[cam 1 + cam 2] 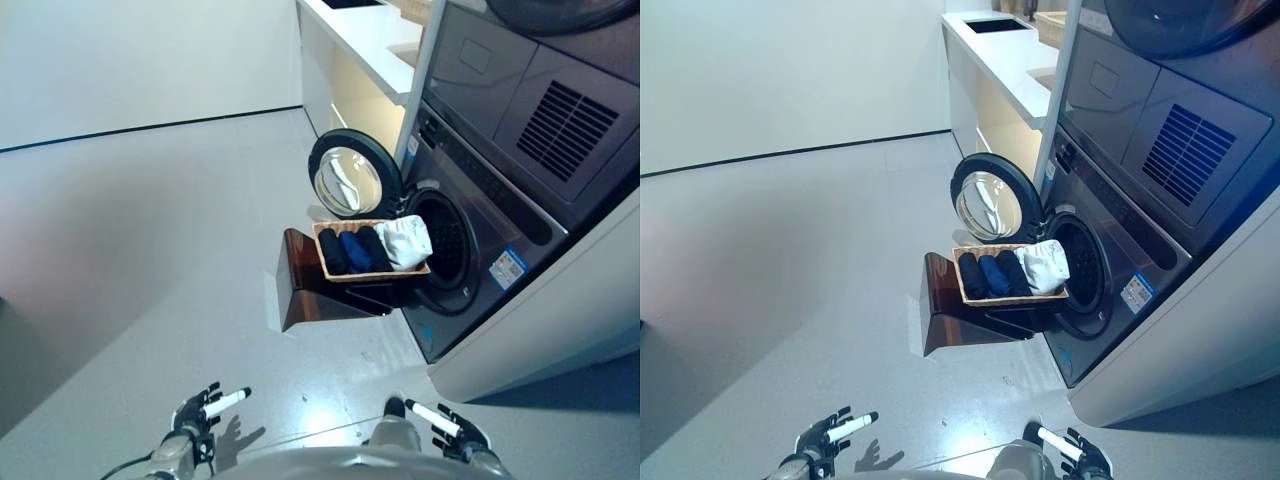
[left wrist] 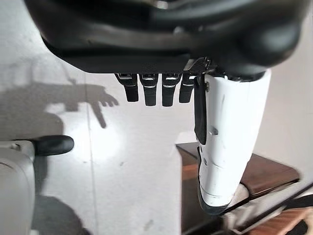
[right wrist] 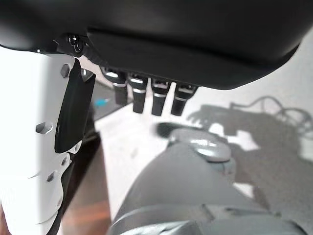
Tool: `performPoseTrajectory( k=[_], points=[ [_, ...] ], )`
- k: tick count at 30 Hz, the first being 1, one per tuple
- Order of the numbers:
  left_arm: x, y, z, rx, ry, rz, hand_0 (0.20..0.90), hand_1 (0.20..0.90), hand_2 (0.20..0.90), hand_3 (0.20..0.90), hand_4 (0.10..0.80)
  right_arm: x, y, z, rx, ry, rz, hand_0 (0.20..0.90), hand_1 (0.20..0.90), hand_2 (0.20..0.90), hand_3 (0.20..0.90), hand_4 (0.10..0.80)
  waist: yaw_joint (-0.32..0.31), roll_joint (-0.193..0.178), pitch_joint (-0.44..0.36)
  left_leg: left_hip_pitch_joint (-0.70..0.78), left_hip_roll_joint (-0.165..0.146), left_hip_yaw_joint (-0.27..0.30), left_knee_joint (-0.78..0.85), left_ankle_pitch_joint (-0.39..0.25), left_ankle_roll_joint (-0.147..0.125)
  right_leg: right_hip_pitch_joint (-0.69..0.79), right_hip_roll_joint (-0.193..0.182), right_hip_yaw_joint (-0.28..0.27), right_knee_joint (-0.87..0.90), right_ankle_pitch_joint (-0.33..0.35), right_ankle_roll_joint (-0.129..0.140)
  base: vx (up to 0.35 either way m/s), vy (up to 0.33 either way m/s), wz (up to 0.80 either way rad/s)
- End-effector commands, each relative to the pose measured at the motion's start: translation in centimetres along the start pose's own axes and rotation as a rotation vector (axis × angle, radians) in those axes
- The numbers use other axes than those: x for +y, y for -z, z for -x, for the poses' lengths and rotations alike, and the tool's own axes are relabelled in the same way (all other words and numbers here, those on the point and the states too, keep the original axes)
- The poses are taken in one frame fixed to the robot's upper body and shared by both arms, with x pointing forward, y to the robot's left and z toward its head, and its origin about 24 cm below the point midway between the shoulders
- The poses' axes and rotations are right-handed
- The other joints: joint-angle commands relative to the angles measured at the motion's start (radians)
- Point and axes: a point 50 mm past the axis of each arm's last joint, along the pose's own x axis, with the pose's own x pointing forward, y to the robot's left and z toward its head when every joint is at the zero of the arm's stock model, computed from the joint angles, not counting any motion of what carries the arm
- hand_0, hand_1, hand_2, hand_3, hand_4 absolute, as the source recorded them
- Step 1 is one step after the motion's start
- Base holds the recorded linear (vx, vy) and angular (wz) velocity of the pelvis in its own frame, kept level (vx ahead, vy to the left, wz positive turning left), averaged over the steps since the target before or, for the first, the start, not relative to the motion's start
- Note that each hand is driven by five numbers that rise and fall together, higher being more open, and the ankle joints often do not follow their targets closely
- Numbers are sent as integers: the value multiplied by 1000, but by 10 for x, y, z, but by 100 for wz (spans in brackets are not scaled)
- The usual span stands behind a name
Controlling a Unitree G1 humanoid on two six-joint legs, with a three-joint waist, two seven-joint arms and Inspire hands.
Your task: Pick up the clothes and place them into the washing machine
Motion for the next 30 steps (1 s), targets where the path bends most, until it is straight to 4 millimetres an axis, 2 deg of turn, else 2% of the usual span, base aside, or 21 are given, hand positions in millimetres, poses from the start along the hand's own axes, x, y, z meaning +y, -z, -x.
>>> performPoseTrajectory(
  k=[1,2,3,5,6,7,8,9,11,13,14,15,16,18,20,22,24,26,27,30],
  points=[
    [8,-42,-5,-152,-2,6,900,900,900,900,800,-2,-26,-4,-76,11,13,900,900,900,900,800,0,-33,-22,162,32,-4,-27,-80,-121,-69,1,-30,44,184,-3,199,-119,40],
    [8,-40,-5,-146,0,8,900,900,900,900,800,-3,-24,-4,-70,11,22,900,900,900,900,800,0,-36,-27,168,43,-8,-27,-79,-125,-69,7,-35,68,176,-10,305,-198,56],
    [8,-34,-4,-131,2,17,900,900,900,900,800,-3,-20,-3,-57,3,32,900,900,900,900,800,-3,-38,-37,180,66,-14,-24,-76,-135,-76,22,-46,95,153,-22,304,-226,71],
    [6,-30,-4,-119,13,22,900,900,900,900,800,-8,-17,-2,-44,12,45,900,900,900,900,800,-16,-35,-49,164,110,-15,-14,-79,-152,-52,72,-32,80,133,-39,307,-249,67],
    [3,-26,-4,-103,13,52,900,900,900,900,800,-12,-20,-3,-48,27,52,900,900,900,900,800,-22,-17,-53,136,148,-32,29,-34,-172,-67,107,-19,115,106,-57,259,-185,47],
    [3,-27,-4,-103,14,53,900,900,900,900,800,-12,-20,-3,-48,28,53,900,900,900,900,800,-23,-15,-54,133,150,-33,31,-36,-173,-69,108,-20,117,104,-58,346,-220,33],
    [2,-26,-4,-99,10,66,900,900,900,900,800,-13,-23,-3,-63,29,50,900,900,900,900,800,-26,-4,-54,114,174,-32,72,20,-191,-64,129,-22,135,78,-78,166,-115,24],
    [2,-26,-4,-99,10,66,900,900,900,900,800,-13,-23,-3,-64,29,50,900,900,900,900,800,-28,-2,-55,113,177,-33,71,20,-193,-64,130,-25,135,76,-79,236,-206,22],
    [0,-30,-5,-111,15,70,900,900,900,900,800,-15,-27,-3,-77,31,55,900,900,900,900,800,-28,4,-60,82,210,-28,141,106,-217,-46,164,-33,146,36,-109,185,-207,19],
    [-5,-36,-6,-129,25,67,900,900,900,900,800,-18,-30,-3,-85,47,46,900,900,900,900,800,-28,5,-57,48,216,-27,217,154,-221,-20,190,-40,150,-1,-136,256,-258,33],
    [-10,-42,-7,-150,42,67,900,900,900,900,800,-23,-32,-3,-89,59,43,900,900,900,900,800,-25,-3,-55,5,217,-12,327,215,-215,19,219,-32,158,-46,-173,332,-321,34],
    [-12,-42,-7,-153,48,67,900,900,900,900,800,-25,-32,-3,-87,68,43,900,900,900,900,800,-19,-2,-50,-24,223,-6,397,239,-214,46,241,-24,158,-65,-193,324,-296,23],
    [-15,-46,-8,-163,59,64,900,900,900,900,800,-29,-32,-2,-84,80,40,900,900,900,900,800,-17,-15,-50,-54,209,-6,430,272,-208,69,243,-19,152,-80,-205,219,-187,15],
    [-17,-47,-8,-165,65,58,900,900,900,900,800,-32,-32,-2,-82,89,26,900,900,900,900,800,-13,-19,-45,-75,207,6,445,275,-203,90,246,-17,147,-87,-209,134,-94,2],
    [-19,-48,-8,-171,74,49,900,900,900,900,800,-39,-29,0,-73,119,-4,900,900,900,900,800,-1,-37,-46,-142,225,68,419,257,-183,133,239,-20,135,-112,-207,229,-91,5],
    [-18,-48,-8,-174,72,52,900,900,900,900,800,-41,-31,0,-74,126,6,900,900,900,900,800,33,-61,-33,-250,210,80,419,194,-160,179,239,9,123,-133,-204,263,-92,21],
    [-12,-44,-7,-158,49,67,900,900,900,900,800,-38,-35,-1,-85,116,32,900,900,900,900,800,61,-77,-19,-363,210,81,365,194,-157,206,236,42,120,-149,-192,223,-28,-12],
    [-9,-41,-7,-150,36,82,900,900,900,900,800,-35,-37,-2,-90,108,44,900,900,900,900,800,87,-69,-3,-402,220,65,271,233,-167,240,251,73,116,-168,-186,305,38,-43],
    [-6,-37,-6,-142,23,98,900,900,900,900,800,-33,-36,-2,-93,107,53,900,900,900,900,800,114,-46,2,-442,226,22,149,297,-177,276,276,102,112,-192,-178,383,71,-54],
    [-4,-32,-5,-134,14,114,900,900,900,900,800,-33,-34,-2,-88,108,57,900,900,900,900,800,132,-37,14,-439,232,18,61,328,-189,316,284,131,111,-222,-173,293,61,-66]
  ],
)
